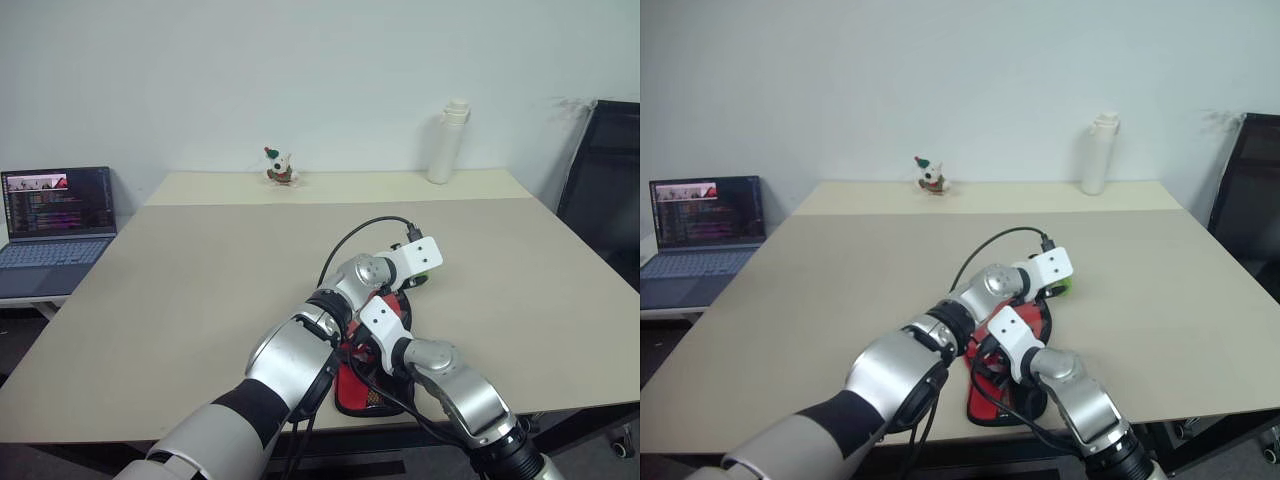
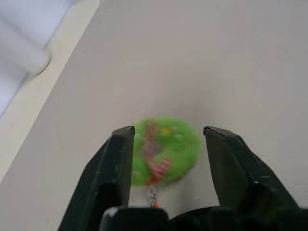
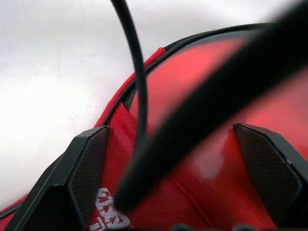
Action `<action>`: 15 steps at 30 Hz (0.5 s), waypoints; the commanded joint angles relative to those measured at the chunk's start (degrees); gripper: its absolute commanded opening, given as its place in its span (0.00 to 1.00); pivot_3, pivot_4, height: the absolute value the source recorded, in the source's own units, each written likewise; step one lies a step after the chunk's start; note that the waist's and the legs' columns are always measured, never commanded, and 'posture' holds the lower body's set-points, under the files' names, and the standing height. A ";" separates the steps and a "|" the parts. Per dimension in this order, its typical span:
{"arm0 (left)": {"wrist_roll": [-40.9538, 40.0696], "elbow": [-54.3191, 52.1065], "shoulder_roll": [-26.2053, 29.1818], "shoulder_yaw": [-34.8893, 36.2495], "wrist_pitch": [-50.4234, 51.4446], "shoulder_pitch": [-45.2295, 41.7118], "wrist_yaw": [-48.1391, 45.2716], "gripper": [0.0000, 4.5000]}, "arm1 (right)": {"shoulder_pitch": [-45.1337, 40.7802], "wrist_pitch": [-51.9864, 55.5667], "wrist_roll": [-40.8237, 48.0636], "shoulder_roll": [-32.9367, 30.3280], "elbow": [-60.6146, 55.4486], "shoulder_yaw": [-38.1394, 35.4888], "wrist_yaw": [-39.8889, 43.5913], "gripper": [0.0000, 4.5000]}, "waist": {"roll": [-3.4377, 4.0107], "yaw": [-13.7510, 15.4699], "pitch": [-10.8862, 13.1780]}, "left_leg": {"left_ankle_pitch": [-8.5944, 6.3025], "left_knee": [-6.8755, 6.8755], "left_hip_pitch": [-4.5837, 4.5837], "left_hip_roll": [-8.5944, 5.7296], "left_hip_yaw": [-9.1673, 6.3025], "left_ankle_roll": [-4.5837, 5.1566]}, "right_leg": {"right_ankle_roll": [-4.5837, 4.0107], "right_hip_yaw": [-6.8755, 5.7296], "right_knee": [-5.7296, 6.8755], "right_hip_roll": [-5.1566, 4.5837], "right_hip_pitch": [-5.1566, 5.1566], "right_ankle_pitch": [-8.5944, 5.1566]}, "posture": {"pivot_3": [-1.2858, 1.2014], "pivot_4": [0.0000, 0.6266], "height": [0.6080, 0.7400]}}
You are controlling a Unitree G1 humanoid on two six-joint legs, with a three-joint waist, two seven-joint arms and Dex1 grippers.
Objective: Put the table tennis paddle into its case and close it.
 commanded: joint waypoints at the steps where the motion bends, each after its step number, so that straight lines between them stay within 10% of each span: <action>1: -1.43 -2.35 2.28 1.73 -0.38 -1.54 1.08 0.51 | 2.52 4.00 0.70 -0.28 8.40 1.70 1.31 1.00 | 0.00 -0.07 -0.01 | 0.00 0.00 0.03 0.01 0.01 0.00 | 0.00 0.00 0.01 0.03 0.01 0.00 | 0.52 0.24 1.00; 9: -7.79 -4.37 8.36 8.14 -1.23 -2.32 -0.39 0.51 | 0.73 7.43 5.77 -0.18 0.80 -5.34 2.56 1.00 | 0.00 0.15 0.00 | 0.00 0.00 0.16 0.07 0.00 0.00 | 0.00 0.01 0.11 0.05 0.06 0.00 | 0.52 0.24 1.00; 15: -18.66 -10.17 13.50 14.86 2.92 2.29 -19.86 0.51 | -2.26 22.03 22.94 3.48 -17.41 -23.36 3.72 1.00 | 0.03 0.27 0.16 | 0.00 0.05 -0.55 0.09 -0.04 -0.03 | -0.01 -0.02 0.03 -0.01 -0.46 0.03 | 0.52 0.24 1.00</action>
